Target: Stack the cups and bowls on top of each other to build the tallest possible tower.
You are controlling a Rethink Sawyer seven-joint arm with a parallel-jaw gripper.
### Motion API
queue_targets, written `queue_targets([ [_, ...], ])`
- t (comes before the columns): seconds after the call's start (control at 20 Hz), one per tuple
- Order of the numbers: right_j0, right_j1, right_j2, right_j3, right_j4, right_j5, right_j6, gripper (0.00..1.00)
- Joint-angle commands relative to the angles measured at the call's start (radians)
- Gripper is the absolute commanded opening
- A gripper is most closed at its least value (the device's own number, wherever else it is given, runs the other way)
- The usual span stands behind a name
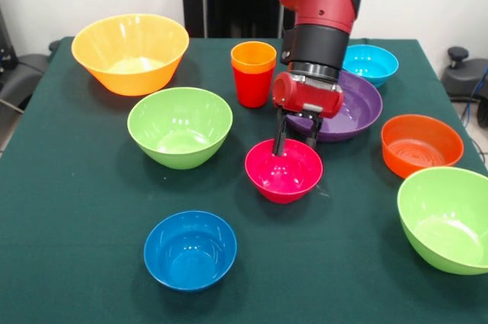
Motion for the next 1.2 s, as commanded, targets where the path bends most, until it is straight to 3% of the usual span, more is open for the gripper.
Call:
queue_targets([
  [0.05,-0.005,0.083,0.084,-0.071,0.023,-0.053,0.141,1.00],
  [0.45,-0.011,0.083,0.091,-0.064,0.030,-0.062,0.150,1.00],
  [0.5,-0.011,0.082,0.091,-0.064,0.030,-0.061,0.148,0.00],
  [1.0,-0.016,0.077,0.095,-0.064,0.025,-0.053,0.152,0.00],
  [1.2,-0.029,0.048,0.114,-0.051,-0.006,-0.057,0.167,0.00],
])
